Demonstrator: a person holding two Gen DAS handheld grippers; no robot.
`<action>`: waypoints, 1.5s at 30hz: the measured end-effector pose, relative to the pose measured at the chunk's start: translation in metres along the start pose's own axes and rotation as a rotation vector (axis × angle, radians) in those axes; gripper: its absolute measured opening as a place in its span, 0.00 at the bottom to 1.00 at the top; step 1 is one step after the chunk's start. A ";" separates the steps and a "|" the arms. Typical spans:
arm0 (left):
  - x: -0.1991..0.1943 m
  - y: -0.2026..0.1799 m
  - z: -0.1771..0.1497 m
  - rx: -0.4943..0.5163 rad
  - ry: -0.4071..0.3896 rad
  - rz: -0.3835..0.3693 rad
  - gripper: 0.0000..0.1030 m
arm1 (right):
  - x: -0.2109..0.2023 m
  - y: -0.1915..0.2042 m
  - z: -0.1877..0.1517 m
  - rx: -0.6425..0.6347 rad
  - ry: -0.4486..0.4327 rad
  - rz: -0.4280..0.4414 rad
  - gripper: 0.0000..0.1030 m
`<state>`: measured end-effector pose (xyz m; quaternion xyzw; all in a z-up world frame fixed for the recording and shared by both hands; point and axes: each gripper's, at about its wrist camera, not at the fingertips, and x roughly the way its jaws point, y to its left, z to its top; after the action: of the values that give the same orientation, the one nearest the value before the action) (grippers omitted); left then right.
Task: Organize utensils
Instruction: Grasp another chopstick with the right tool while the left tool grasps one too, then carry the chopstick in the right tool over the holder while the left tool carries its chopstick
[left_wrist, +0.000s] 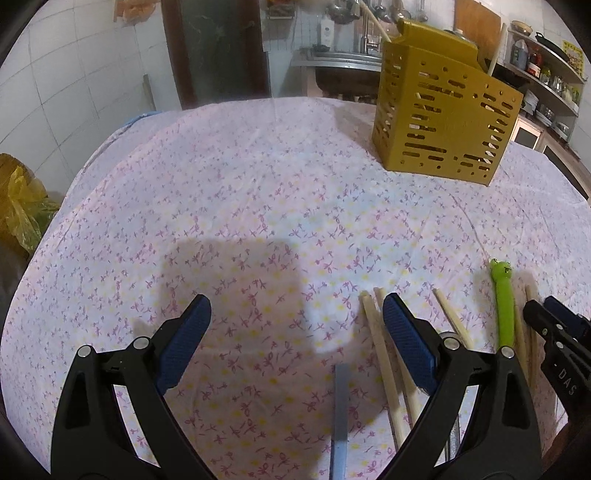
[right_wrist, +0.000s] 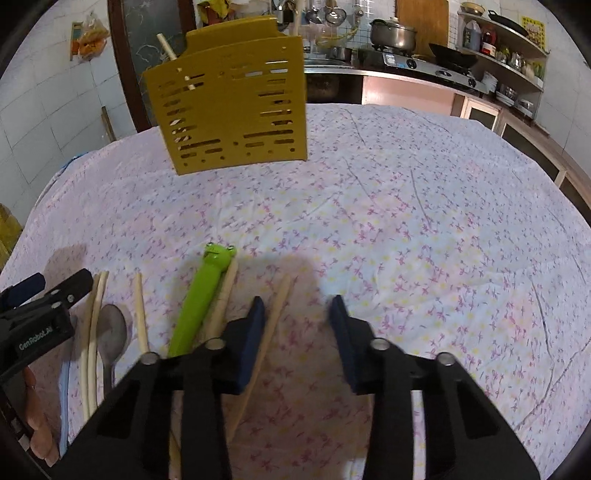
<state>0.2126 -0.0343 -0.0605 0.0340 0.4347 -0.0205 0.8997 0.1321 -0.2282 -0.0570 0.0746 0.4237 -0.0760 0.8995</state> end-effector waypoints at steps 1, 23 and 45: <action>0.001 0.000 0.000 0.001 0.005 0.002 0.89 | 0.000 0.000 0.001 -0.004 0.000 0.004 0.15; 0.006 -0.016 0.001 0.030 0.085 -0.088 0.43 | -0.001 -0.022 0.004 0.005 -0.001 0.048 0.09; -0.026 -0.021 0.009 0.002 -0.026 -0.171 0.04 | -0.042 -0.032 0.021 0.063 -0.161 0.075 0.07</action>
<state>0.2023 -0.0559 -0.0355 -0.0027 0.4241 -0.0979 0.9003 0.1149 -0.2608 -0.0130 0.1124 0.3446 -0.0612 0.9300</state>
